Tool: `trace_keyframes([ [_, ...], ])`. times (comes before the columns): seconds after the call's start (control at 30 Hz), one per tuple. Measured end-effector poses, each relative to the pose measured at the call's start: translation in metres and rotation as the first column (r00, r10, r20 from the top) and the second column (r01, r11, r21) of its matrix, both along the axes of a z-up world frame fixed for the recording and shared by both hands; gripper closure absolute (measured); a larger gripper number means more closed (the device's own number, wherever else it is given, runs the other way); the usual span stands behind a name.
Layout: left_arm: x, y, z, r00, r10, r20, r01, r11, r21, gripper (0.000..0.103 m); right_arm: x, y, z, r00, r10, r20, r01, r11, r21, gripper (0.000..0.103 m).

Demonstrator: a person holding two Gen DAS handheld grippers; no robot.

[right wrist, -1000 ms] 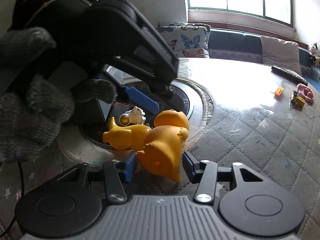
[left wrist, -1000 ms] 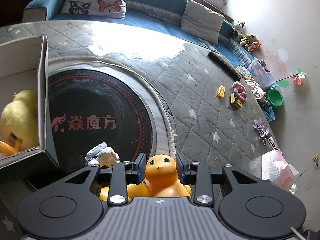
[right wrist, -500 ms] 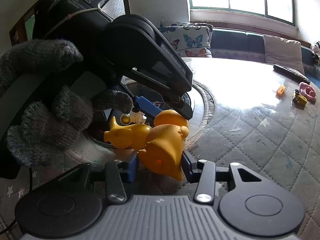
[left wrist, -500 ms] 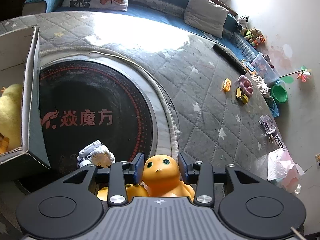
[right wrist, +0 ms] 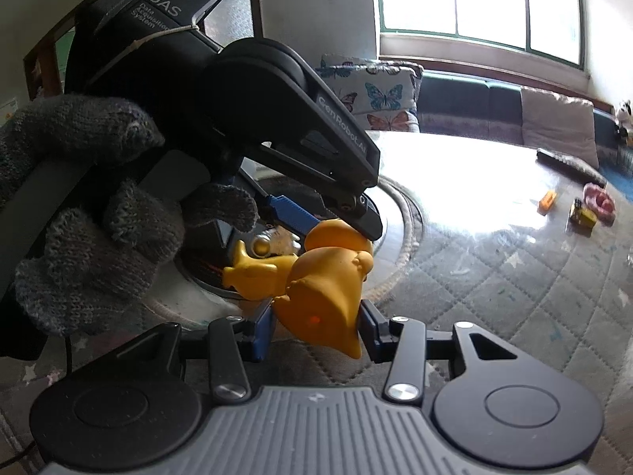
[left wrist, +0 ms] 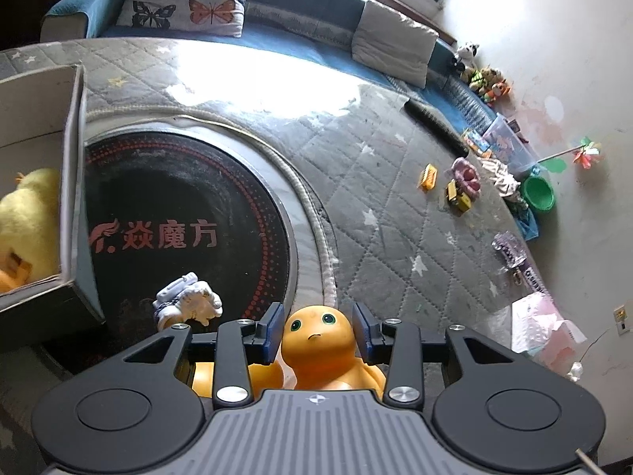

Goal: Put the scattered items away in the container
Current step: 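Close the left gripper on the orange duck toy, then carry the orange duck with the left gripper into the white box and release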

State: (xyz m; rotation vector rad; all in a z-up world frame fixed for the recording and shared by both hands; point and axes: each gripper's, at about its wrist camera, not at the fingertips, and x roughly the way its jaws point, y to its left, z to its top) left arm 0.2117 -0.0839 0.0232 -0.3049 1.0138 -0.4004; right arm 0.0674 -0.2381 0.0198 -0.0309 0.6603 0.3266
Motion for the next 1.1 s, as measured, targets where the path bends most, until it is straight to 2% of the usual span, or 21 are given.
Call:
trace_keyframes([
  [0.23,-0.017,0.03,0.031,0.995,0.062,0.076,-0.061,0.998,-0.01,0.062,-0.005,0.021,0.022,0.995,0.067,0.068,-0.066,0.998,-0.025,0.058],
  [0.5,-0.023,0.092,0.058,0.969,0.191,0.157,-0.19,0.982,-0.021,0.062,0.012,0.069,0.044,0.97,0.201,0.135,-0.196,0.979,-0.046,0.058],
  [0.73,-0.018,0.161,0.062,0.93,0.327,0.167,-0.322,0.945,-0.055,0.062,0.041,0.127,0.051,0.931,0.329,0.155,-0.32,0.944,-0.081,0.058],
  [0.93,-0.008,0.217,0.053,0.895,0.426,0.136,-0.418,0.905,-0.086,0.062,0.069,0.173,0.048,0.896,0.421,0.142,-0.41,0.906,-0.101,0.058],
  [1.1,0.001,0.252,0.042,0.87,0.482,0.108,-0.472,0.875,-0.103,0.062,0.092,0.205,0.038,0.88,0.461,0.116,-0.452,0.887,-0.1,0.058],
])
